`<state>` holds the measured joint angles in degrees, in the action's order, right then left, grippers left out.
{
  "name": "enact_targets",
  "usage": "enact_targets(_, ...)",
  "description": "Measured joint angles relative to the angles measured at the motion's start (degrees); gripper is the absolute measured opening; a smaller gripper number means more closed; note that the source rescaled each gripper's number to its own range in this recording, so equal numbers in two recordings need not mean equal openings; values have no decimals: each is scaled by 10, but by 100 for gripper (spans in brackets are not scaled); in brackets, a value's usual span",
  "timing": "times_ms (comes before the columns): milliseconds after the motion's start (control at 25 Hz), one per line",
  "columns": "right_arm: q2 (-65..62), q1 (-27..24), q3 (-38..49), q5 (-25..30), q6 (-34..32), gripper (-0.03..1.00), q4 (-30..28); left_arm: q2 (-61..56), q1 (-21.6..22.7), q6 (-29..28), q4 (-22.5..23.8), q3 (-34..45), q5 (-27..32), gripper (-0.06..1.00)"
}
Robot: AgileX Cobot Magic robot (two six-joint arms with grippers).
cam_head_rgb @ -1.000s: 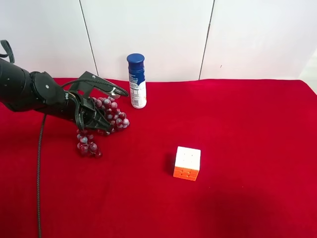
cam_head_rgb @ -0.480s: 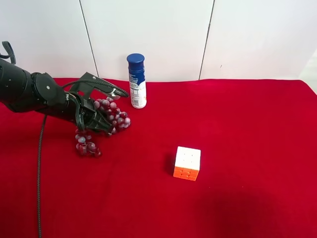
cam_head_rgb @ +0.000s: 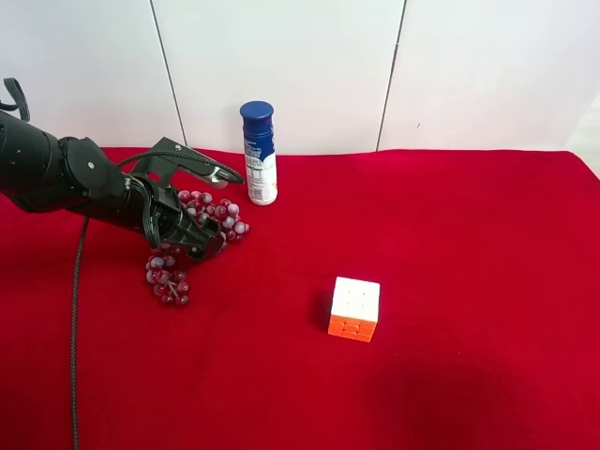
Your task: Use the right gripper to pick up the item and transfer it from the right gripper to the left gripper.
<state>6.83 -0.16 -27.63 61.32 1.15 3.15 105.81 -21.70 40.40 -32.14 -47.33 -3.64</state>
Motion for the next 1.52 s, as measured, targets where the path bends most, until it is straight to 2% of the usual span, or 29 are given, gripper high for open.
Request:
enact_targets(520,0,0,0,0,0,94,0,-1,0,0,0,0,36,100)
enact_targets(840,0,0,0,0,0,94,0,-75,0,0,2,0,52,100)
enact_targets(1000,0,0,0,0,0,94,0,-118,0,-1,10,0,95,100)
enact_targets(1280,0,0,0,0,0,94,0,-216,0,-16,20,0,212,100)
enact_targets(1400,0,0,0,0,0,94,0,-276,0,-55,57,0,262,100)
enact_targets(1520,0,0,0,0,0,94,0,-332,0,-119,118,0,313,100)
